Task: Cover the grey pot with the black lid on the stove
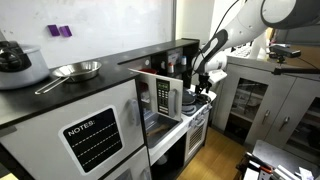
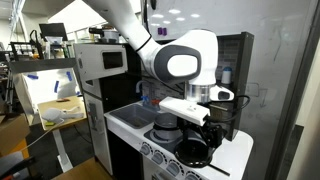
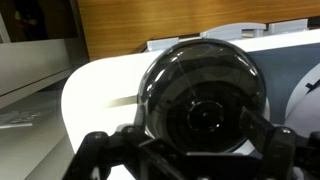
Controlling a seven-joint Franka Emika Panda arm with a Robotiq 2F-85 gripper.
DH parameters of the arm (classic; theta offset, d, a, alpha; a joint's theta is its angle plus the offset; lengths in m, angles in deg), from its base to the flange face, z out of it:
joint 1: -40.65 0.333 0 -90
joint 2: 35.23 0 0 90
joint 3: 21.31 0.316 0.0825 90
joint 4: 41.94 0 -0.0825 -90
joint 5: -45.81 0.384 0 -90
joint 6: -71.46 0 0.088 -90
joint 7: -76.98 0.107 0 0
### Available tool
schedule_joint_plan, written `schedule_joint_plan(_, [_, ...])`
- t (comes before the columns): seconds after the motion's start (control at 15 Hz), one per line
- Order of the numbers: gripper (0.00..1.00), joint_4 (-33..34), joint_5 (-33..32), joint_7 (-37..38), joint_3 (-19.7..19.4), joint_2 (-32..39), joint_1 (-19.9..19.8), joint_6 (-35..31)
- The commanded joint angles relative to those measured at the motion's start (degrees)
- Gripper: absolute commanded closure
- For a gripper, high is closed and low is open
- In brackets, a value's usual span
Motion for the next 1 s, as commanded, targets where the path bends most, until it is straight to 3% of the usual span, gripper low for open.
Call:
schedule_joint_plan(0.0, [0.34, 1.3, -0.2, -1.0, 1.2, 0.7, -1.2, 0.7])
schedule_joint_plan(0.53, [0.88, 1.9, -0.8, -0.4, 1.5, 0.6, -0.6, 1.0])
schedule_joint_plan(0.93, [0.92, 1.3, -1.0, 0.4, 1.1, -0.1, -0.4, 1.3])
